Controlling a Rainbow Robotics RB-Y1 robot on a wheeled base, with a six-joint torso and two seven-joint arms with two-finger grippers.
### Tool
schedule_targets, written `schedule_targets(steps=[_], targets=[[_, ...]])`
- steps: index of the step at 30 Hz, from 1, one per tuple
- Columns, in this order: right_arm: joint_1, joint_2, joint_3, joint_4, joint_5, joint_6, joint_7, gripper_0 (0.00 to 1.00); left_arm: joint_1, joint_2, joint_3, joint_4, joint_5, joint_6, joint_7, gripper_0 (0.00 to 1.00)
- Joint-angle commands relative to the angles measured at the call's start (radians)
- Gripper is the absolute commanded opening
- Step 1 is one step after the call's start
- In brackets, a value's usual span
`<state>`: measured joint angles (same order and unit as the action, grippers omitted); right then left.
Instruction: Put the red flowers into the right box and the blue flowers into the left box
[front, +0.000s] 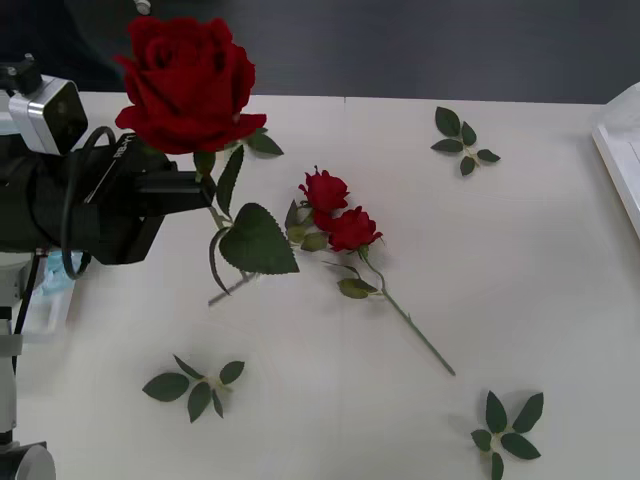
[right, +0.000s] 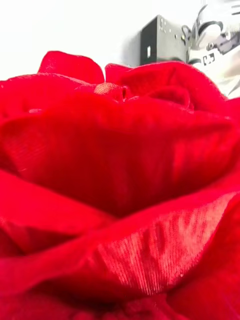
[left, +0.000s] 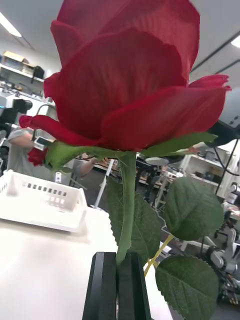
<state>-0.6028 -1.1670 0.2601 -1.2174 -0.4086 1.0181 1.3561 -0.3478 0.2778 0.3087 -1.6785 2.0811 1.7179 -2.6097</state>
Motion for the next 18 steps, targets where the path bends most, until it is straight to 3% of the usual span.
schedule_targets(steps=[1,15,16,18], targets=[[0.014,-0.029,-0.007,-0.005,0.014,-0.033,0.032,0.00,-0.007,-0.029,-0.039,-0.021,-0.022,0.017,-0.096,0.00],[0.023,-0.010,0.059,0.002,0.096,-0.070,-0.020,0.00,-0.007,-0.092,-0.158,-0.115,-0.182,0.028,-0.096,0.00],[0.023,-0.010,0.057,0.002,0.091,-0.072,-0.017,0.02,-0.007,-0.098,-0.161,-0.116,-0.188,0.028,-0.096,0.00],[0.023,-0.010,0.057,0.007,0.088,-0.078,-0.015,0.16,-0.007,-0.109,-0.168,-0.116,-0.202,0.028,-0.096,0.00]])
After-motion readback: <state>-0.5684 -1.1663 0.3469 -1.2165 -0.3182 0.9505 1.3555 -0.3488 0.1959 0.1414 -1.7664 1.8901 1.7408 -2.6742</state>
